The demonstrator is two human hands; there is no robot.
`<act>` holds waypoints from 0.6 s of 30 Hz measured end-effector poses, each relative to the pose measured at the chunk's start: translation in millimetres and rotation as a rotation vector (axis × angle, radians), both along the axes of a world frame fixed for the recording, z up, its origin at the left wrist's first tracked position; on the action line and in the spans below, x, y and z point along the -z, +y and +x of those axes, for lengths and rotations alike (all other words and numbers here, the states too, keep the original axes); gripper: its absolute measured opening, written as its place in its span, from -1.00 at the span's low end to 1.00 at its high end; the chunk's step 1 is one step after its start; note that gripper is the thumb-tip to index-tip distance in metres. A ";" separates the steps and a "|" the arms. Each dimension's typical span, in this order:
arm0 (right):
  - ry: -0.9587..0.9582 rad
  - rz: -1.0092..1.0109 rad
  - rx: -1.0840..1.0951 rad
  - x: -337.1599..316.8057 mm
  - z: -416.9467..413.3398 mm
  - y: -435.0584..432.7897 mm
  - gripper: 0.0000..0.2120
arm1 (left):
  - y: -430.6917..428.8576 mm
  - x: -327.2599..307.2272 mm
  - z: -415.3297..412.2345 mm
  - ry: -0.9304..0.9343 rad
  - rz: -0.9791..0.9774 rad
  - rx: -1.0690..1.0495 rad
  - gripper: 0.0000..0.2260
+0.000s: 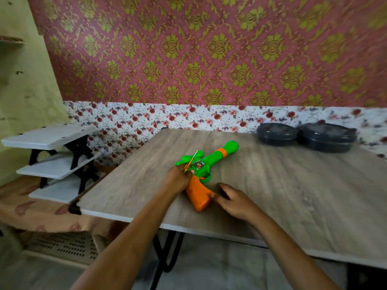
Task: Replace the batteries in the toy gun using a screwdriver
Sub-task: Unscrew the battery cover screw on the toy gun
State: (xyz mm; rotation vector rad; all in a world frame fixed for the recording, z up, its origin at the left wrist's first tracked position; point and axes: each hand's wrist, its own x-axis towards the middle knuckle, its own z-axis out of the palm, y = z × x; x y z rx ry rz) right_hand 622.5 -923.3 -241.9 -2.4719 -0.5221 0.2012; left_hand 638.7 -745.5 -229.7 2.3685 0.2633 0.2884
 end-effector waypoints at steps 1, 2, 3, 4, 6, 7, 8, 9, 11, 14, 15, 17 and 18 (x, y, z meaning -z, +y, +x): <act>0.012 0.009 0.019 1.3 -3.9 -13.7 -0.41 | -14.6 -1.8 -4.7 0.002 0.007 0.020 -0.74; 0.025 0.017 0.032 1.9 -7.3 -24.6 -0.39 | -26.5 -3.1 -8.1 -0.001 0.013 0.039 -0.74; 0.041 0.026 0.048 1.8 -10.1 -34.7 -0.36 | -37.1 -2.6 -8.9 -0.001 0.015 0.055 -0.73; 0.048 0.034 0.069 1.0 -13.5 -46.0 -0.32 | -50.1 -3.3 -10.5 -0.001 0.023 0.074 -0.72; 0.069 0.031 0.122 -1.9 -15.5 -63.0 -0.23 | -72.5 -5.2 -8.8 0.000 0.046 0.119 -0.70; 0.081 0.017 0.141 -5.3 -14.5 -68.8 -0.18 | -82.0 -5.8 -5.9 0.004 0.048 0.140 -0.69; 0.084 0.007 0.152 -8.1 -11.8 -74.4 -0.13 | -91.5 -7.6 -3.3 0.006 0.047 0.160 -0.68; 0.087 0.008 0.160 -10.0 -8.2 -77.8 -0.06 | -98.9 -8.5 0.3 0.010 0.035 0.178 -0.68; 0.074 0.076 0.172 -6.8 6.3 -86.2 0.09 | -108.8 -8.0 6.5 0.010 -0.013 0.205 -0.67; 0.087 0.168 0.153 6.3 27.5 -93.7 0.05 | -108.4 0.6 10.9 -0.050 -0.167 0.167 -0.70; 0.086 0.196 0.152 4.3 26.1 -92.4 0.08 | -105.5 4.8 12.5 -0.083 -0.217 0.162 -0.72; 0.093 0.222 0.157 -1.1 23.4 -88.6 0.09 | -99.5 11.7 18.0 -0.110 -0.277 0.197 -0.73; 0.104 0.226 0.158 -4.3 21.0 -87.1 0.04 | -97.5 12.1 19.7 -0.101 -0.304 0.218 -0.73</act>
